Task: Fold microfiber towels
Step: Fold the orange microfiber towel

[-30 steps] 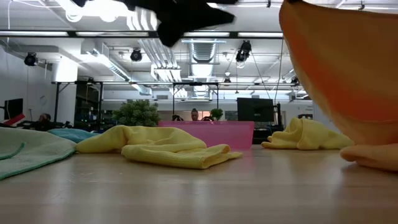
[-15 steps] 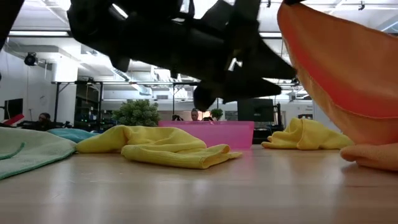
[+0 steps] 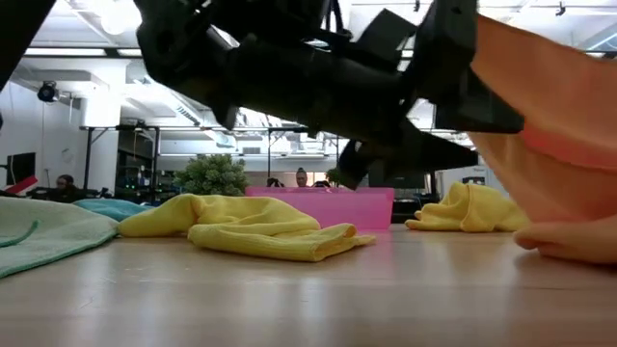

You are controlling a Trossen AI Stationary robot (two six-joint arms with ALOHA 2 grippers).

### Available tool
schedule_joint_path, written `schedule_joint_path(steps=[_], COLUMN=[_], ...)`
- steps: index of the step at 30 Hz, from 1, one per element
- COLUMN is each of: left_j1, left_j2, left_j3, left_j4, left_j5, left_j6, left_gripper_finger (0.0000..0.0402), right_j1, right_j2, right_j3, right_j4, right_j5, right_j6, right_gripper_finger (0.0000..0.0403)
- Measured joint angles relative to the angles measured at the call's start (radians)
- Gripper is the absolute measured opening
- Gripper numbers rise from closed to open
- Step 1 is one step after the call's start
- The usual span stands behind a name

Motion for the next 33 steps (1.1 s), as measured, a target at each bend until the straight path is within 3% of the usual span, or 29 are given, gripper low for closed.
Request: schedule_joint_path(steps=[13,17,24,33], left_j1=[0.031,0.031,0.031,0.031], left_j2=[0.037,0.040,-0.028,-0.358], left_j3=[0.064,0.062,0.060,0.045], left_j4=[-0.065,-0.144,-0.331,-0.766], left_j5=[0.013,0.038,0.136,0.138], left_j6=[-0.030,-0.053,0.002,0.187], left_gripper_finger=[0.0236,0.0182,0.0015,0.0001], right_j1=[0.000,0.000,0.001,0.050], right_j2=[0.000,0.000,-0.021,-0.083], right_j3=[0.000,0.000,0.007,0.077], right_j4=[0.033,0.050,0.081,0.077], right_j5=[0.025,0.025,0.024,0.020], right_j6=[0.014,-0.001,-0.039,-0.128], right_gripper_finger=[0.0008,0.0008,0.0008,0.0008])
